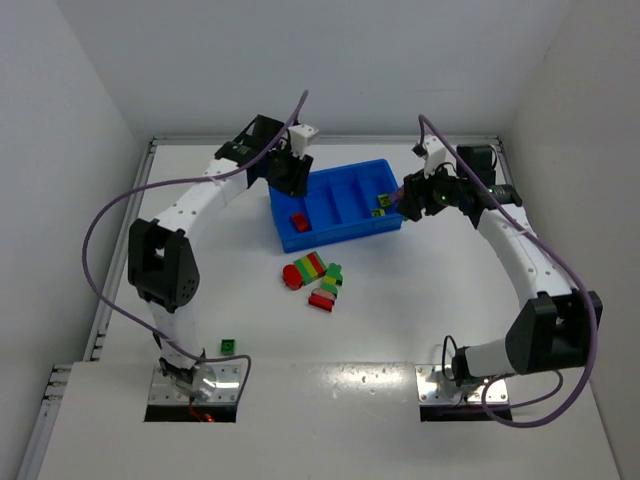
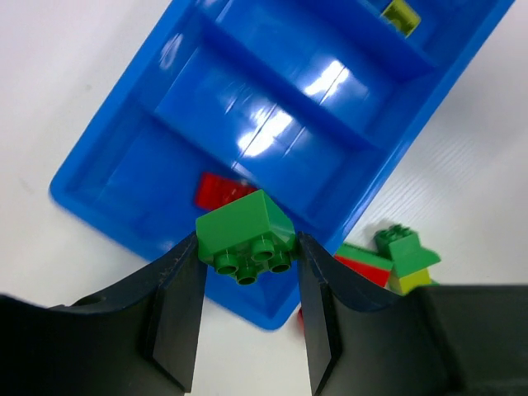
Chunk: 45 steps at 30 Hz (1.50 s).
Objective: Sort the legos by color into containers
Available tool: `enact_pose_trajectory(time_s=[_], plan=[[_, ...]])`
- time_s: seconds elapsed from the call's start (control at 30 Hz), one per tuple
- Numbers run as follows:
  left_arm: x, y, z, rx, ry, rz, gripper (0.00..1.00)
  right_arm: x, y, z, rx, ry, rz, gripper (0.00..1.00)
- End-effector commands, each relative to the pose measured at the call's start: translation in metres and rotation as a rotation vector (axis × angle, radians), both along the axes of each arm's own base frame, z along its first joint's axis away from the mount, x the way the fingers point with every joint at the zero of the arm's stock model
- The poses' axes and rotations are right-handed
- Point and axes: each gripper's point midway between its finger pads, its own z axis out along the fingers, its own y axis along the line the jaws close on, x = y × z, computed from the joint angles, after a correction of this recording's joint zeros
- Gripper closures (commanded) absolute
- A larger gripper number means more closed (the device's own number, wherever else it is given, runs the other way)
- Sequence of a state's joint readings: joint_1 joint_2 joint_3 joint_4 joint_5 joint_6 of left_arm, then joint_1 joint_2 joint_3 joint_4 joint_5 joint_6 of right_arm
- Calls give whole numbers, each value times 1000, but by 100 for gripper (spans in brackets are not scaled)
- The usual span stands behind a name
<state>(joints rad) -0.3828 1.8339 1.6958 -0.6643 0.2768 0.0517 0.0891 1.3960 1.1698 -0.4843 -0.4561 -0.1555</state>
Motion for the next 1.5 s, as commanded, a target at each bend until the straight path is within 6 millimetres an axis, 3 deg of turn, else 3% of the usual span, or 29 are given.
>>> enact_pose_trajectory(time_s=[0.0,0.03,0.07,0.4,0.73,0.8,0.9,1.1,1.33,1.47], plan=[[8,-30,28,-44,-60,-68,88,18,4,24,76,-50,-44,93],[10,-38,32,-48,-68,-80,88,22,5,24,84,-55,-50,93],[12,-39,18,-33,-32,-80,88,22,5,24,90,-50,-55,93],[44,-49,-25,6,31,-42,88,38,1,20,75,-27,-68,93],[69,-55,-58,63,46,-19,78,53,2,8,73,-3,-68,92],[73,-55,-60,71,45,-12,75,54,2,3,71,9,-69,92],[79,-54,-74,93,54,2,58,57,2,3,71,9,-69,92],[89,-48,-95,145,55,27,43,62,3,-3,70,23,-69,92],[101,-51,-83,144,6,22,24,67,4,-2,76,22,-62,92],[94,-68,-43,30,-31,-77,24,65,4,-6,75,32,-62,92]])
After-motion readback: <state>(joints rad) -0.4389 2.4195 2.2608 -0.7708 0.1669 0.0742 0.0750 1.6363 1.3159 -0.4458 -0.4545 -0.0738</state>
